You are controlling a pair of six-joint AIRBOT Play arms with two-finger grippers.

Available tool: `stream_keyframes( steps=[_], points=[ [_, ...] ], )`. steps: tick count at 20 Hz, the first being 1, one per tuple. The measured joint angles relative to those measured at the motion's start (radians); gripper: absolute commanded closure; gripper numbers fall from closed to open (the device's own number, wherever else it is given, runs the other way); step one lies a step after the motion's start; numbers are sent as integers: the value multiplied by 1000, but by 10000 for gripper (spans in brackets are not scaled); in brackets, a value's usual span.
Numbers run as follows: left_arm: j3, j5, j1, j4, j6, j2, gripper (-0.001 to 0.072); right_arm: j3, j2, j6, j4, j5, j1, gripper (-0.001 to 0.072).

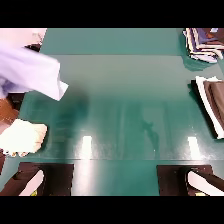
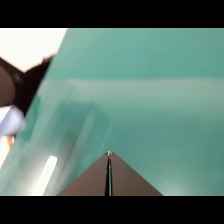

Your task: Fold the shirts.

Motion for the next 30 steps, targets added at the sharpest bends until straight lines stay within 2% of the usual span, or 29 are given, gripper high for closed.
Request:
stream_keyframes(
  steps=[4,10,11,12,13,15,18,23,27,30],
  points=[
    [69,-42,-237,-3,2,-48,686,0,42,0,5,-64,0,691],
    [92,-100,-670,-22,-14,-270,680,0,65,0,7,-69,-48,691],
    [93,-86,-735,-40,-14,-319,635,0,66,0,7,-59,-59,691],
    [93,-64,-786,-58,-9,-364,367,0,67,0,8,-48,-69,691],
    [94,-27,-832,-77,7,-408,159,0,67,0,8,-36,-81,691],
    [95,31,-885,-106,39,-473,158,0,68,0,8,-14,-103,691],
    [96,48,-852,-84,52,-510,158,0,68,0,7,19,-135,691],
    [38,-111,-588,-58,37,-466,158,0,68,0,7,51,-167,691],
    [-176,-158,-394,-62,33,-404,157,0,68,0,6,59,-174,691],
    [-385,-129,-319,-82,45,-386,157,0,68,0,5,61,-170,691]
  ],
)
